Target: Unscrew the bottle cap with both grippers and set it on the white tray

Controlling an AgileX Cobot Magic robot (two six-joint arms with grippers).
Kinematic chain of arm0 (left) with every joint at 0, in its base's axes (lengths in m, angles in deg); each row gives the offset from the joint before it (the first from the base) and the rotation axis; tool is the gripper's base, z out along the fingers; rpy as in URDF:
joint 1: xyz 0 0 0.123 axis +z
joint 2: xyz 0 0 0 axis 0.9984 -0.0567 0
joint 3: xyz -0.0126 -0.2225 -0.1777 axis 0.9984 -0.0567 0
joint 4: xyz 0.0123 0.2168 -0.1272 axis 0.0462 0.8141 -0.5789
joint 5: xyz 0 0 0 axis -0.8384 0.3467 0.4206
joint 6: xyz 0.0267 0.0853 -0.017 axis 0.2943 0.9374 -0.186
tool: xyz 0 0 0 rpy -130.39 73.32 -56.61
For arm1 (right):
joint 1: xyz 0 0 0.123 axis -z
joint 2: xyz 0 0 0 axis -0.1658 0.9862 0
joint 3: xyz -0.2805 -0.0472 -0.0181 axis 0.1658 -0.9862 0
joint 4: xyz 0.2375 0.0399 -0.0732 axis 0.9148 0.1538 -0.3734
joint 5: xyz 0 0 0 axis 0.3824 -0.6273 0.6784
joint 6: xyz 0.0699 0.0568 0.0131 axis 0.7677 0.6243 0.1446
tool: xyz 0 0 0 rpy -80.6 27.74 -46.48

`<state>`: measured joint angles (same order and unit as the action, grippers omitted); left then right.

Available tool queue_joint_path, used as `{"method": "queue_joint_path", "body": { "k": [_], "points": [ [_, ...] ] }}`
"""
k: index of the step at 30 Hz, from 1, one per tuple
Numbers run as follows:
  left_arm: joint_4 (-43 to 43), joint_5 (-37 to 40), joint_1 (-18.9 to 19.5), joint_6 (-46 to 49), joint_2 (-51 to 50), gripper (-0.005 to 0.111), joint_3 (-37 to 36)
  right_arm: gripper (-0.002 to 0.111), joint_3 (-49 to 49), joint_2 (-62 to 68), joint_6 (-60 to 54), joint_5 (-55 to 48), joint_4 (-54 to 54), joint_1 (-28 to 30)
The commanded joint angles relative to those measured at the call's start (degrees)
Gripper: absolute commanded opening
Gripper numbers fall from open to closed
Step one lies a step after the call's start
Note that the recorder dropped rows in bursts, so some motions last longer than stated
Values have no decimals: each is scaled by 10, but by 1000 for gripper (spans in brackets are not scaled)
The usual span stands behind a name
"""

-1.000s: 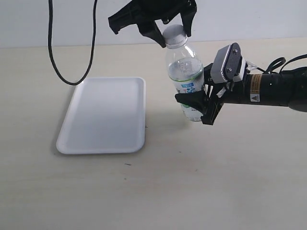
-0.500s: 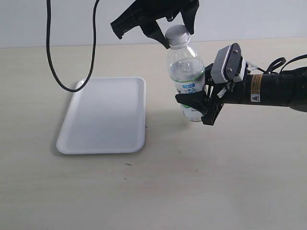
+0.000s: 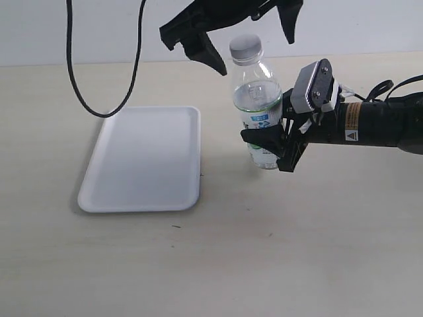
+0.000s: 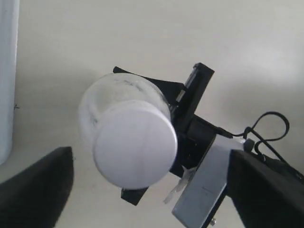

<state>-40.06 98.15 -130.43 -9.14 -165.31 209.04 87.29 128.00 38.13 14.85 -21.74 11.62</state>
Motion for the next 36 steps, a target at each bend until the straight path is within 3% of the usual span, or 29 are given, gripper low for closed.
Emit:
{"method": "queue_joint_path", "body": {
  "k": [1, 8, 15, 19, 23, 28, 32, 36],
  "points": [
    [11, -4, -1, 85, 3, 89, 6, 0, 0, -5, 3, 29, 11, -1],
    [21, -4, 4, 319, 4, 89, 11, 0, 0, -5, 16, 21, -6, -1],
    [83, -4, 4, 543, 11, 89, 11, 0, 0, -5, 16, 10, -8, -1],
    [64, -4, 4, 682, 16, 89, 11, 0, 0, -5, 16, 3, -7, -1],
    [-41, -4, 6, 823, 15, 89, 11, 0, 0, -5, 16, 0, -7, -1],
    [-58, -4, 27, 849, 15, 89, 11, 0, 0, -5, 16, 0, -7, -1],
    [-136, -4, 77, 854, 15, 85, 11, 0, 0, -5, 16, 0, -7, -1],
    [-157, -4, 84, 869, 14, 85, 1, 0, 0, -5, 16, 3, -7, -1]
  ]
}}
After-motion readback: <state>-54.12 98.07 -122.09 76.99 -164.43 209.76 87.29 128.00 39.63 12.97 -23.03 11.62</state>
